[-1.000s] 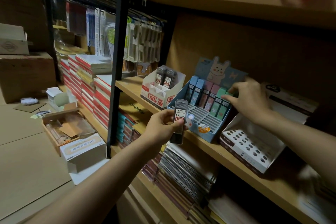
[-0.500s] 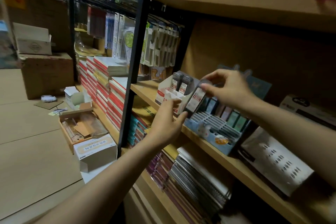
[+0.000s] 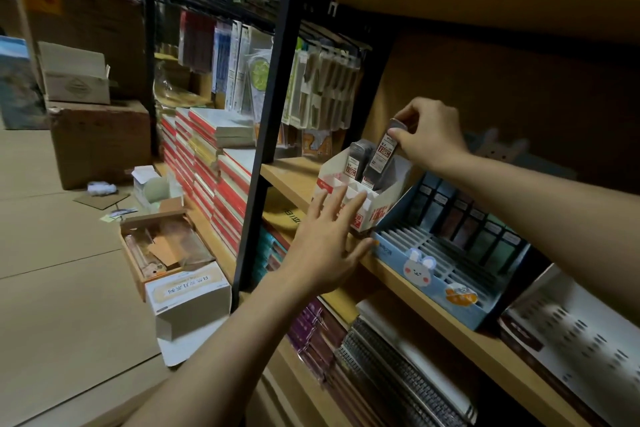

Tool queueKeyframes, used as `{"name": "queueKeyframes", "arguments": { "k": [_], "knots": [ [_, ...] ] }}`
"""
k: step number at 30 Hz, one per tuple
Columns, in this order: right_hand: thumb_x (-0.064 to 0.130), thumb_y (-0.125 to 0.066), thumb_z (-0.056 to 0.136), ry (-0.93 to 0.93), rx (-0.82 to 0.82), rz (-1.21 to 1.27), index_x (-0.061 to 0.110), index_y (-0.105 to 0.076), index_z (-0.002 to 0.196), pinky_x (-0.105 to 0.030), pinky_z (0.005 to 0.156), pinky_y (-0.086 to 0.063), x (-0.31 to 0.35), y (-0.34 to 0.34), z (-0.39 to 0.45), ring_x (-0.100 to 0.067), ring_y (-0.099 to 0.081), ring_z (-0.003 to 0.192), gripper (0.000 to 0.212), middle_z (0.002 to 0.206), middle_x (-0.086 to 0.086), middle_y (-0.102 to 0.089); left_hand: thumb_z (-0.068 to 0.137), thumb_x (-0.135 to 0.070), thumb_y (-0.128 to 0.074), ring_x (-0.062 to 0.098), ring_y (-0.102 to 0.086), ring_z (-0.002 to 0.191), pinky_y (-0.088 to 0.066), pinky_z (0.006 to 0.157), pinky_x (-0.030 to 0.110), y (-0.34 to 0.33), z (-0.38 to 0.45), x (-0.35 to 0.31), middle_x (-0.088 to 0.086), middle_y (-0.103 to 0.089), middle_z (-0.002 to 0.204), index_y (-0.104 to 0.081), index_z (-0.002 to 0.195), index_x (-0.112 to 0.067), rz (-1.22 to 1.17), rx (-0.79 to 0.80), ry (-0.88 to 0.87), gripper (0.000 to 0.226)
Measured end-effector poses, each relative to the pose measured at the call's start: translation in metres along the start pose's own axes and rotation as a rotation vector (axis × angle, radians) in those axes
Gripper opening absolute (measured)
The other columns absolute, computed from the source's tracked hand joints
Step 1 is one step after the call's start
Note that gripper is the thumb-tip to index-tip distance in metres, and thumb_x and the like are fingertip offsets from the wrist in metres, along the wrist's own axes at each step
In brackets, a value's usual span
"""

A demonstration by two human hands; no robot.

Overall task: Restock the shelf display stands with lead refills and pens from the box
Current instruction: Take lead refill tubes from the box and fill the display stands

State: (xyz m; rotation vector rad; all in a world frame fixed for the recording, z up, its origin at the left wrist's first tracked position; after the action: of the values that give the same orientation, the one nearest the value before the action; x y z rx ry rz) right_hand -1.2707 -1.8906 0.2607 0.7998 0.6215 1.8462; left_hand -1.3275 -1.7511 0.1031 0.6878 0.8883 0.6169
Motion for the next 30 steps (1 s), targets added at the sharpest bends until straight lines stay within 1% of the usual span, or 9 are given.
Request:
{"name": "queueKeyframes", "arguments": {
  "k": [7,14,17,20,22,23,26,28,30],
  "knots": [
    [0.018,-0.071,0.088,0.04,0.016,-0.092,0.013,-0.068,0.1,-0.045,0.082,-0.056,0.004,-0.017,0.003,-0.024,-0.063,0.094,0.014,0.103,-0.009,-0.067,0.096,-0.052,-0.043,0.018,0.007,0.148,-0.009,0.119,0.042,0.005,0.004,-0.005,-0.009,0.006,0.162,-0.011,0.152,-0.038,-0.028,0.041,-0.017,0.066],
    [0.024,-0.074,0.086,0.004,0.074,-0.177,0.016,-0.074,0.101,-0.035,0.079,-0.054,-0.002,-0.029,-0.004,-0.022,-0.064,0.096,0.018,0.104,-0.005,-0.071,0.096,-0.047,-0.047,0.016,0.004,0.148,-0.013,0.12,0.041,0.006,0.002,-0.006,-0.009,0.006,0.162,-0.011,0.153,-0.037,-0.052,0.047,-0.037,0.068],
    [0.027,-0.065,0.092,0.033,0.159,-0.273,0.017,-0.071,0.113,-0.033,0.08,-0.046,-0.008,-0.036,-0.016,-0.024,-0.061,0.102,0.024,0.114,-0.006,-0.066,0.096,-0.044,-0.049,0.017,0.003,0.149,-0.014,0.119,0.04,0.007,0.001,-0.006,-0.009,0.006,0.163,-0.011,0.153,-0.037,-0.077,0.053,-0.039,0.069],
    [0.027,-0.057,0.095,0.087,0.213,-0.328,0.022,-0.055,0.135,-0.043,0.096,-0.04,-0.01,-0.034,-0.027,-0.028,-0.053,0.117,0.04,0.127,-0.007,-0.058,0.096,-0.043,-0.05,0.019,0.001,0.149,-0.014,0.119,0.04,0.007,0.0,-0.009,-0.008,0.007,0.163,-0.01,0.153,-0.036,-0.101,0.084,-0.023,0.07],
    [0.022,-0.057,0.095,0.057,0.15,-0.187,0.021,-0.046,0.143,-0.046,0.104,-0.039,-0.006,-0.023,-0.033,-0.028,-0.049,0.124,0.049,0.134,-0.007,-0.054,0.096,-0.042,-0.051,0.018,0.001,0.149,-0.012,0.119,0.038,0.011,-0.003,-0.012,-0.007,0.006,0.163,-0.01,0.153,-0.035,-0.11,0.094,-0.031,0.07],
    [0.018,-0.057,0.095,0.051,0.085,-0.077,0.018,-0.046,0.142,-0.041,0.104,-0.04,-0.003,-0.014,-0.037,-0.025,-0.049,0.123,0.048,0.135,-0.008,-0.053,0.096,-0.041,-0.051,0.018,-0.001,0.149,-0.013,0.118,0.036,0.015,-0.006,-0.015,-0.007,0.004,0.163,-0.012,0.153,-0.034,-0.112,0.09,-0.043,0.07],
    [0.01,-0.058,0.093,0.027,-0.108,0.232,0.014,-0.056,0.127,-0.008,0.083,-0.04,0.009,0.009,-0.065,-0.009,-0.055,0.104,0.034,0.121,-0.004,-0.058,0.095,-0.035,-0.055,0.016,-0.019,0.145,-0.025,0.117,0.036,0.027,-0.022,-0.019,-0.003,-0.019,0.16,-0.029,0.148,-0.03,-0.133,0.048,-0.055,0.059],
    [0.014,-0.058,0.094,-0.045,-0.147,0.467,0.022,-0.059,0.113,-0.005,0.071,-0.045,0.019,0.014,-0.099,0.001,-0.058,0.092,0.021,0.11,0.005,-0.062,0.095,-0.03,-0.057,0.014,-0.043,0.128,-0.043,0.106,0.034,0.033,-0.039,-0.018,-0.002,-0.046,0.141,-0.048,0.135,-0.024,-0.151,0.062,-0.049,0.041],
    [0.017,-0.059,0.094,-0.116,-0.123,0.71,0.029,-0.06,0.101,-0.009,0.069,-0.05,0.028,0.007,-0.147,0.003,-0.062,0.089,0.014,0.098,0.013,-0.064,0.095,-0.025,-0.057,0.01,-0.058,0.108,-0.051,0.091,0.027,0.034,-0.066,-0.014,-0.002,-0.061,0.12,-0.06,0.12,-0.02,-0.144,0.192,-0.03,0.026]
  ]
}}
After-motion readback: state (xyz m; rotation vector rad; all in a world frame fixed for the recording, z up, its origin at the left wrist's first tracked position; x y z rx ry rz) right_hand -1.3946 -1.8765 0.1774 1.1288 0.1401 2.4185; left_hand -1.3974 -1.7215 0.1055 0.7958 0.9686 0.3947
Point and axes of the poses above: each hand's wrist, its own z-axis towards the middle knuckle, its own y-axis out of the back of the hand, x = y × z, the point moved 3 cm from there along z, towards the middle knuckle
